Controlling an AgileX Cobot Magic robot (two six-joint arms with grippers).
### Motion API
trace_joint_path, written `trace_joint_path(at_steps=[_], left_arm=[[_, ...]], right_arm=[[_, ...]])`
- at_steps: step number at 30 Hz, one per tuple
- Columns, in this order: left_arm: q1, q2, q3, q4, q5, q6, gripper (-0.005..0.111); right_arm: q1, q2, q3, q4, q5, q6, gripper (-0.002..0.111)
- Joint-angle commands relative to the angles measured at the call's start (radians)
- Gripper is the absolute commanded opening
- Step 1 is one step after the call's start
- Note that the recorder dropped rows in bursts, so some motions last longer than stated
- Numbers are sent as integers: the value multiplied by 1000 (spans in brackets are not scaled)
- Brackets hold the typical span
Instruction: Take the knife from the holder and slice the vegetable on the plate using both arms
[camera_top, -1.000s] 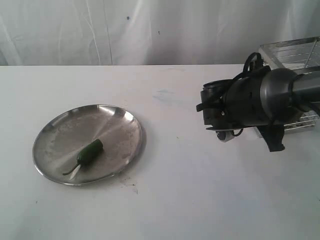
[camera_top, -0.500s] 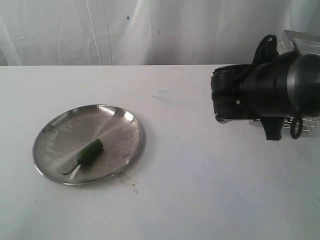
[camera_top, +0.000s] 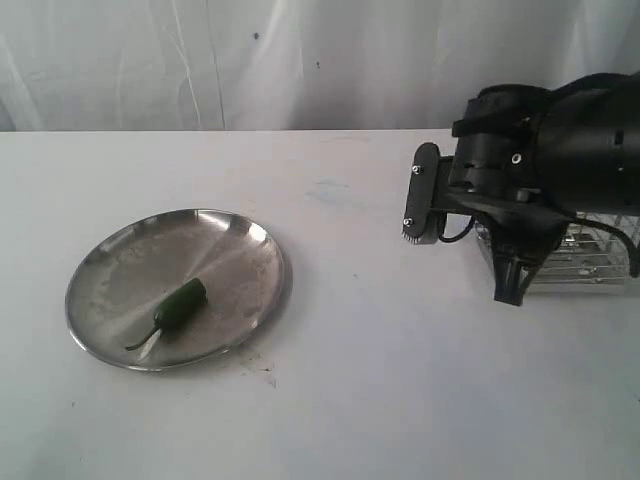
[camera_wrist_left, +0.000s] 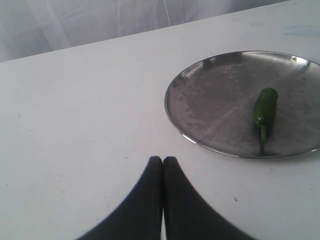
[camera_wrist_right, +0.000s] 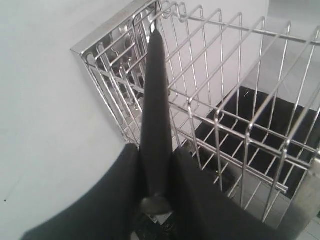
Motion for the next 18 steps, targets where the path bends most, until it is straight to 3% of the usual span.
trace_joint_path(at_steps=[1,5,8,11,18], left_arm=[[-7,-5,2,-9,-5,-1,0],[-7,-5,2,-9,-5,-1,0],[-7,-5,2,-9,-5,-1,0],[-7,-5,2,-9,-5,-1,0],[-7,-5,2,-9,-5,-1,0]], right_arm=[[-3,-50,-20,-17,29,15,0],[-16,-74,-25,29,-23,-21,0],[-18,-81,-63,60,38,7,0],[-54,-94,-76,192,-57,-11,0],[-125,-92,-87,387,-48,-69,0]])
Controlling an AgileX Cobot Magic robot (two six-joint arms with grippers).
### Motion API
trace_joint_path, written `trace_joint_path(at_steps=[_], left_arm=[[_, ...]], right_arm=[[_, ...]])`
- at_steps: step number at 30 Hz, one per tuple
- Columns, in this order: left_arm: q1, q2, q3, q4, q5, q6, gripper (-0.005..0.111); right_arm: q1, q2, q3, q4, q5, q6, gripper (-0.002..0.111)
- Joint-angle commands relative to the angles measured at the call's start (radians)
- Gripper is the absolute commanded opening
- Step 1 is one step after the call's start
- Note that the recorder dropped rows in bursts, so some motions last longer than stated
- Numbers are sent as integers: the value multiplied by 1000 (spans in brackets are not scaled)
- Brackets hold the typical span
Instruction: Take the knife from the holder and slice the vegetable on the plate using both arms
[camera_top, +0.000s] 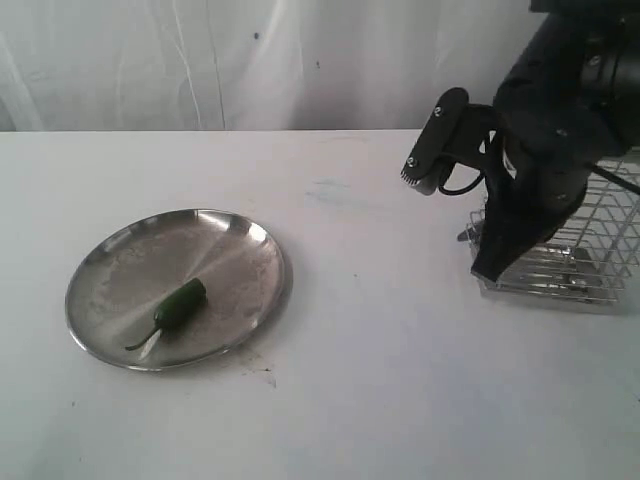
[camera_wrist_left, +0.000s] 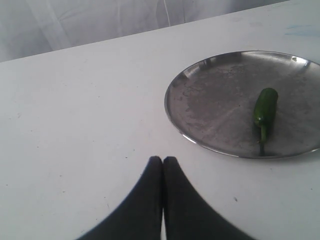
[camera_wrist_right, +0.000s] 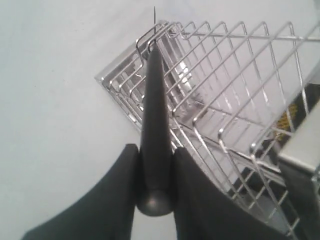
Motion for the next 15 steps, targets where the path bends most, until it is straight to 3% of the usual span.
trace_joint_path(at_steps=[1,9,15], left_arm=[[-7,-5,2,-9,-5,-1,0],[-7,-5,2,-9,-5,-1,0],[-7,-5,2,-9,-5,-1,0]], right_arm=[[-42,-10,-9,57,2,-14,0],[-43,-13,-9,57,19,81,0],[-43,-13,-20,77,163,167,0]])
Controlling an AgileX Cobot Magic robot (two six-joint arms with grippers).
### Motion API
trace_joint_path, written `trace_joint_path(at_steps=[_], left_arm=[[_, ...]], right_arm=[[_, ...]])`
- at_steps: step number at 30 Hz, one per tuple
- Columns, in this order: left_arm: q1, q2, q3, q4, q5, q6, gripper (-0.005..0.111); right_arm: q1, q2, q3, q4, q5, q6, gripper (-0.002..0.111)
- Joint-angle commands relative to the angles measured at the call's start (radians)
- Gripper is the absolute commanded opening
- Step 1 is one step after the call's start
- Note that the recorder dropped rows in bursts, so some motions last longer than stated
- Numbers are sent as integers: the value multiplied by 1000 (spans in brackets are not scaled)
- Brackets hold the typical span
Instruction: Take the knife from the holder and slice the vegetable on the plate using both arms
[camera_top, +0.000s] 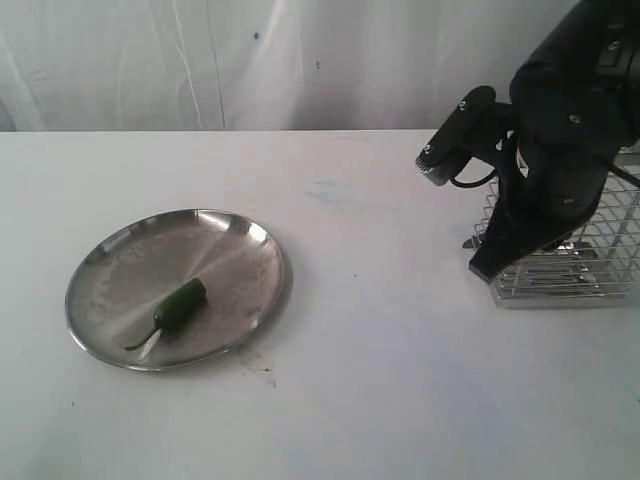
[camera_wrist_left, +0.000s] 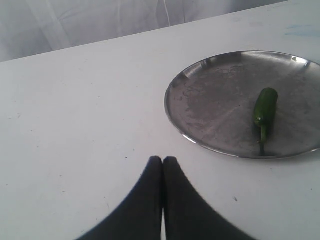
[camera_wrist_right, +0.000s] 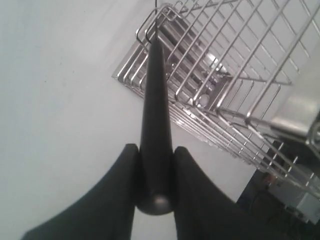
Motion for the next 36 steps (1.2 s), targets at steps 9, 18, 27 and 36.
trace_joint_path(at_steps=[9,18,27,36], left_arm=[[-7,-5,2,-4,-5,-1,0],[-7,-5,2,-4,-5,-1,0],[-7,-5,2,-4,-5,-1,0],[-7,-5,2,-2,-5,-1,0]], right_arm=[[-8,-13,-45,-1,61,88,0],[-22,-41,-73,36,114,106,0],[-22,-175,-85,47,42,149,0],[-22,-376,-85,251,-5,44,0]])
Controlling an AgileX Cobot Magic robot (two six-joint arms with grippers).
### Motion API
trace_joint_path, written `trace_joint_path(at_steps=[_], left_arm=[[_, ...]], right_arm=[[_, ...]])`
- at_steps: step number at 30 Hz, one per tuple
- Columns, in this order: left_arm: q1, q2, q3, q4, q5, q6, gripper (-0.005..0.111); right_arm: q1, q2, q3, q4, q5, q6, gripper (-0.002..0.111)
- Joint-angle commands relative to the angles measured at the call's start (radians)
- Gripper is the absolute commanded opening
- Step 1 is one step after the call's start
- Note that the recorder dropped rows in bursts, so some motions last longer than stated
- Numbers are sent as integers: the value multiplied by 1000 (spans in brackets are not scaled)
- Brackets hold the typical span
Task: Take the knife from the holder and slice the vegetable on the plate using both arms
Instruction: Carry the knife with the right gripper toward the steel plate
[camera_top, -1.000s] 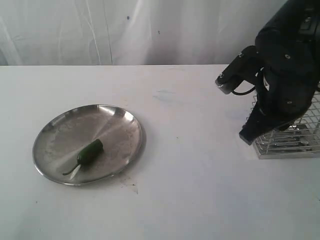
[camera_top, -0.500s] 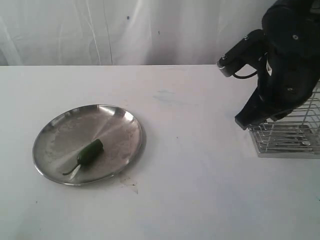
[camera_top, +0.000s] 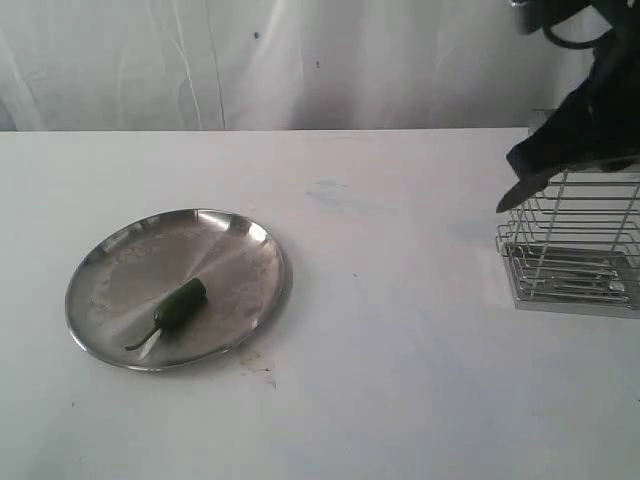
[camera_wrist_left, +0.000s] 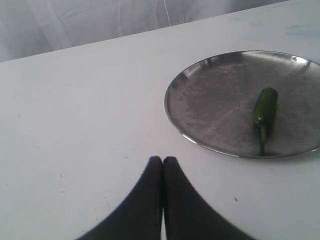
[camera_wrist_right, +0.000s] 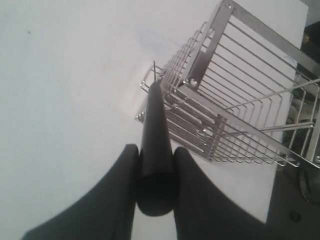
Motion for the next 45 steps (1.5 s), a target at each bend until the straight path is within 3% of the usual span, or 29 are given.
trace_joint_path(at_steps=[1,5,11,19,29,36,45], left_arm=[[-7,-5,2,-2,-5,-1,0],[-7,-5,2,-2,-5,-1,0],[-7,-5,2,-2,-5,-1,0],[-7,-5,2,-2,-5,-1,0],[-7,-5,2,-2,-5,-1,0],[-7,-5,2,-2,-5,-1,0],[-7,-5,2,-2,-5,-1,0]], right_arm=[[-9,-90,-1,119,-86,-50,0],[-9,-165,68,297,-296,-66,0],[-9,-155,236,402,-565,-82,0],[-7,-104,411,845,-850,-195,0],[-5,-70,522,1391,-794,-712,0],[-5,-74,525,1513,-658,-968,0],[-5,-76,525,1647,-659,-1163,0]])
